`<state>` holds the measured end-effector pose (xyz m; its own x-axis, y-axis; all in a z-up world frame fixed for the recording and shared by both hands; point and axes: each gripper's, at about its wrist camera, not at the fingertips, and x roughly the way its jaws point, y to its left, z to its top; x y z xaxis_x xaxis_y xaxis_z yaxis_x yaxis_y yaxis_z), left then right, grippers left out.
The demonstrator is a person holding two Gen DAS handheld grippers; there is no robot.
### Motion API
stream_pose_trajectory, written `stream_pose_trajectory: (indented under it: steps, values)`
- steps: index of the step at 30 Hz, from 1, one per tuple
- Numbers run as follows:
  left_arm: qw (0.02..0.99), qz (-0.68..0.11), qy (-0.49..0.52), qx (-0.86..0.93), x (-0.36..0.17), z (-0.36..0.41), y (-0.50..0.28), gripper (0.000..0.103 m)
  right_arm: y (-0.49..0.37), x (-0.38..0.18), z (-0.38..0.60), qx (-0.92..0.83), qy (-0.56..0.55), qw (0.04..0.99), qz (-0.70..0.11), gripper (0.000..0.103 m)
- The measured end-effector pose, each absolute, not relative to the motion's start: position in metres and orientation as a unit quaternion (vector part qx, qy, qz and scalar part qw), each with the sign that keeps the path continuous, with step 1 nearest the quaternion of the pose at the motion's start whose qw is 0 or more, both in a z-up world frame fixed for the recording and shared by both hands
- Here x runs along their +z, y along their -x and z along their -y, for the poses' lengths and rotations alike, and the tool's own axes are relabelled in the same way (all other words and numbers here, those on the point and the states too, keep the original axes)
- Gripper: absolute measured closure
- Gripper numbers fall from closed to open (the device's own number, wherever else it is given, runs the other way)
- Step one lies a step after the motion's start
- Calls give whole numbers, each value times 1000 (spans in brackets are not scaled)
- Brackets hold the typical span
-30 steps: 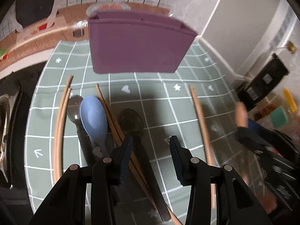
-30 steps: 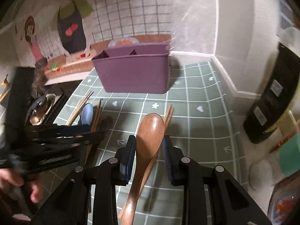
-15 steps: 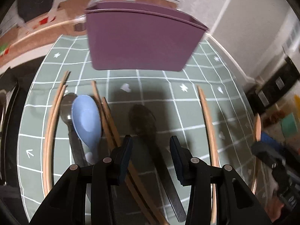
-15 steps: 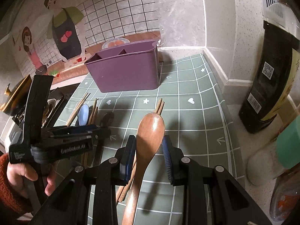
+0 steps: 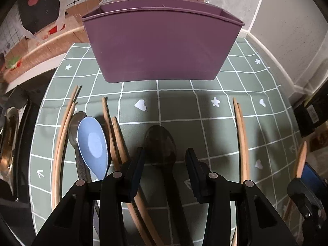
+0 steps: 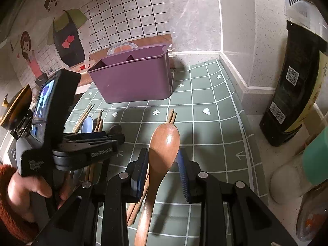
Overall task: Organize utensils
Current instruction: 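Move the left tool over the light blue plastic spoon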
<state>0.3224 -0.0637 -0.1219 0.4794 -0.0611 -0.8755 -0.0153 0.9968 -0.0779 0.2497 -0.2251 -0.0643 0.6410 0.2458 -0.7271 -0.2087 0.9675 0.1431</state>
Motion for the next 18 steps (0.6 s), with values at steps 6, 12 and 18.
stream_pose_trajectory:
  steps: [6,12,18]
  values:
    - [862,-495,96,-59,-119,45,-313,71,-248,-53,227,120,-28,911,-394,76]
    - [885,-447,97,-84,-98,27,-284,71,-246,-39,222,113,-20,918,-379,76]
    - [917,-381,80,-90,-59,7,-257,71,-250,-34,209,115,-17,920,-375,76]
